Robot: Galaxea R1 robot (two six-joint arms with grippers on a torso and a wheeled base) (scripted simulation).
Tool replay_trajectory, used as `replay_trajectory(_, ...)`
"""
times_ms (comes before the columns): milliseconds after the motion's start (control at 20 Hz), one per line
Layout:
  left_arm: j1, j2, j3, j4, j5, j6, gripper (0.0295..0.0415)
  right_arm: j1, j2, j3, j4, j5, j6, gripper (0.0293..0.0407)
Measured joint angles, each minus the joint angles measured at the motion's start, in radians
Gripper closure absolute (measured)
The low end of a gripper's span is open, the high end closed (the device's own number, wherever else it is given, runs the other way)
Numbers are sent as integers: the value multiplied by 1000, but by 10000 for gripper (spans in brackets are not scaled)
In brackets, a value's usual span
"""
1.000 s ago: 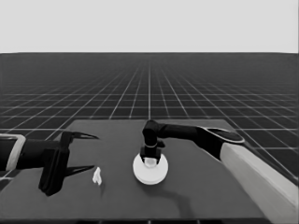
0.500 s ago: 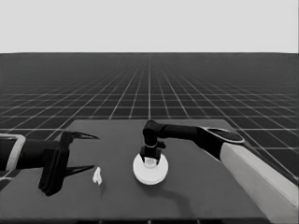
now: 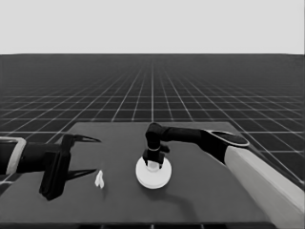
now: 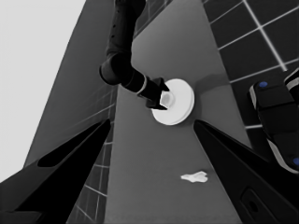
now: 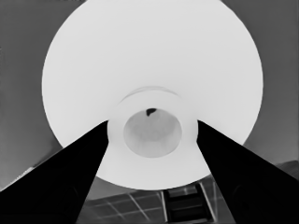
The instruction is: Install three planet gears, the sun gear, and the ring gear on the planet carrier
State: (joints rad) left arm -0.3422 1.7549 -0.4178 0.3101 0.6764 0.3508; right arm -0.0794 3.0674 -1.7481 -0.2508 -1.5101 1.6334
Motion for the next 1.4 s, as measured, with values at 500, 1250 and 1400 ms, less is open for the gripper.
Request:
replay_trajectory(500, 0, 0, 0, 0, 0, 0, 326, 0, 0, 0, 0, 0, 87, 352)
replay_trajectory(1250, 0, 0, 0, 0, 0, 0, 326, -1, 0, 0, 0, 0, 215, 327)
replay_trajectory(1400, 0, 0, 0, 0, 0, 0, 326, -1, 0, 0, 0, 0, 221, 316)
